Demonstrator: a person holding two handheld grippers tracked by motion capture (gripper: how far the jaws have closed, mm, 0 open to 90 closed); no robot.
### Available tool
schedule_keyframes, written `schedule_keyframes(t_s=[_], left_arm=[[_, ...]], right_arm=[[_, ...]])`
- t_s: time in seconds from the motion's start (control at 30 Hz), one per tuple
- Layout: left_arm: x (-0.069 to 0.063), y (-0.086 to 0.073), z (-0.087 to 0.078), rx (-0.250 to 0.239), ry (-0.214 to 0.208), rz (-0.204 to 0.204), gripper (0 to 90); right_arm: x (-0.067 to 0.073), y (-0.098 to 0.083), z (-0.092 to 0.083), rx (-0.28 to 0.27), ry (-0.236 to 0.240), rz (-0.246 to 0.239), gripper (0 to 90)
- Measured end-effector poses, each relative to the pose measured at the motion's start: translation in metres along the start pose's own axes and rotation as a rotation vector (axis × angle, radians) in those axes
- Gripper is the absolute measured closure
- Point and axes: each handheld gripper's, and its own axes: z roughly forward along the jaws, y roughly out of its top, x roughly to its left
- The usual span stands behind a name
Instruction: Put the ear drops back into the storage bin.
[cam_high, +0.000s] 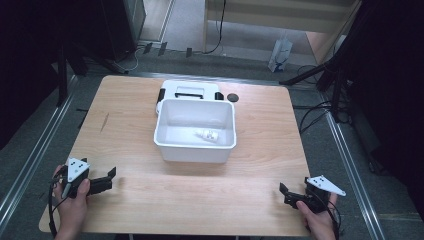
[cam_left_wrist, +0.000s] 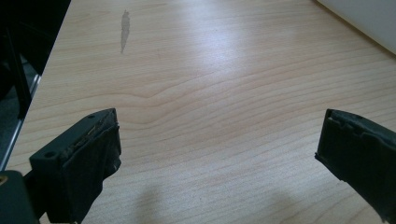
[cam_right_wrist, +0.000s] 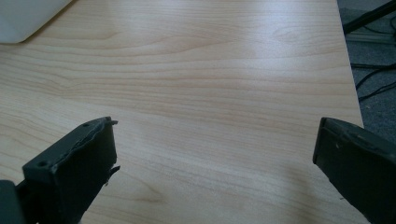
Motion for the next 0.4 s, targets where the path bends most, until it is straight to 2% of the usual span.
schedule_keyframes(t_s=[0.4], left_arm=[[-0.0005,-0.0001,-0.0004,0.0,0.001,0.005,0.4]], right_arm=[[0.0004,0.0002,0.0019,0.026,0.002,-0.004,0.0]])
